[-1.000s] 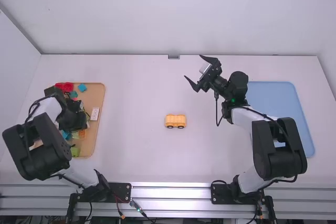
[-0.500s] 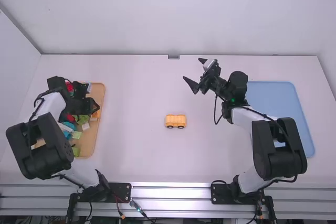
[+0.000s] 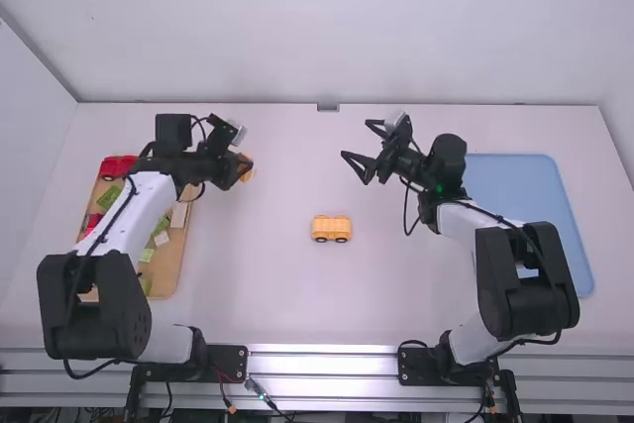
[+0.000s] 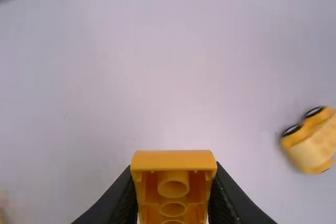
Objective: Assemble lego blocks to make yellow taxi
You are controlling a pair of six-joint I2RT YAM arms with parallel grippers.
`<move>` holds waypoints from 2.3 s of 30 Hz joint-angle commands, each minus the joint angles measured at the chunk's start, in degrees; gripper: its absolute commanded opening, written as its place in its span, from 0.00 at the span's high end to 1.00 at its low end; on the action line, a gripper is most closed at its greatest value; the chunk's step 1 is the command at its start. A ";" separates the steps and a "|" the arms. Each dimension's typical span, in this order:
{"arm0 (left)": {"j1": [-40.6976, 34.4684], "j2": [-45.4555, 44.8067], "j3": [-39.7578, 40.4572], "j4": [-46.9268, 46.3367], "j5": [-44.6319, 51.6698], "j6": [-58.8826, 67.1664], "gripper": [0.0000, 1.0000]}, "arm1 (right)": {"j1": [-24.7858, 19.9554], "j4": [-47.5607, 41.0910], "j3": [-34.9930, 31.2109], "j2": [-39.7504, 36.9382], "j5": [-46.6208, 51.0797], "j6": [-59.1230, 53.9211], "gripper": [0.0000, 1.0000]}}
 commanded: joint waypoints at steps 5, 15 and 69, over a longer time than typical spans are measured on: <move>-3.89 -1.14 0.74 6.36 15.85 0.61 0.85 | 0.11 -5.33 1.55 -0.26 -14.60 -7.72 0.01; -10.51 -1.14 0.72 13.92 23.43 0.61 0.87 | 3.56 12.07 1.57 7.28 -22.88 3.78 0.00; -13.90 -1.11 -7.63 34.58 36.98 -8.41 0.81 | 6.69 7.48 7.93 7.96 -31.74 6.60 0.55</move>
